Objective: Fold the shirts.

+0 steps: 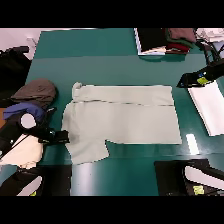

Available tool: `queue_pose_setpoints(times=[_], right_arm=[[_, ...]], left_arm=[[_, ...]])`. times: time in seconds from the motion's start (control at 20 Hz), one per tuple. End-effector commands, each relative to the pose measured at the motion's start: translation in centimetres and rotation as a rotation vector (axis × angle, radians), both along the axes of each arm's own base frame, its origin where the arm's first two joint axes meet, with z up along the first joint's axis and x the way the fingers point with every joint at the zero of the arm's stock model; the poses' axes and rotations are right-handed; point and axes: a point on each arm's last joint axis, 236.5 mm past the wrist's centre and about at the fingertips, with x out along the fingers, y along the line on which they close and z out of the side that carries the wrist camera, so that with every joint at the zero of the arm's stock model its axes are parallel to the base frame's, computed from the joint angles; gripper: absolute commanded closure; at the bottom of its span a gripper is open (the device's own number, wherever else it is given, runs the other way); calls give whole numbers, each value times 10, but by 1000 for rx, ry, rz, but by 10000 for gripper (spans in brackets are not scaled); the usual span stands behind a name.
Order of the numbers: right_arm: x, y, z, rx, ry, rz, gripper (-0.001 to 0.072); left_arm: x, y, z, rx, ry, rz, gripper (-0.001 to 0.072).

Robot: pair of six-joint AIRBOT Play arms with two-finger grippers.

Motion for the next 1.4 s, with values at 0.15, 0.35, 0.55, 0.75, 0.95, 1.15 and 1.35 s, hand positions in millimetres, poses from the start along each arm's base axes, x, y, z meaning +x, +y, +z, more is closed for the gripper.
queue_pose_setpoints(times=[0.15, 0.35, 0.55, 0.75, 0.95, 1.15, 1.35], right_arm=[[-4, 0, 1, 3, 12, 1, 263], [-25, -11, -6, 14, 98, -21, 263], [-92, -38, -55, 59, 282, -145, 258], [-189, -39, -129, 188, 538, -323, 84], [-231, -19, -167, 255, 648, -372, 186], [-218, 11, -178, 310, 599, -325, 245], [-202, 20, -170, 242, 550, -183, 690]], left_arm=[[5, -34, -7, -136, -48, 95, 212], [14, -40, 8, -149, -85, 40, 683], [33, -42, 39, -149, -159, -45, 684], [49, -44, 52, -153, -221, -57, 684], [51, -44, 52, -153, -228, -54, 684], [51, -44, 52, -153, -229, -54, 684], [43, -38, 50, -123, -209, -106, 685]])
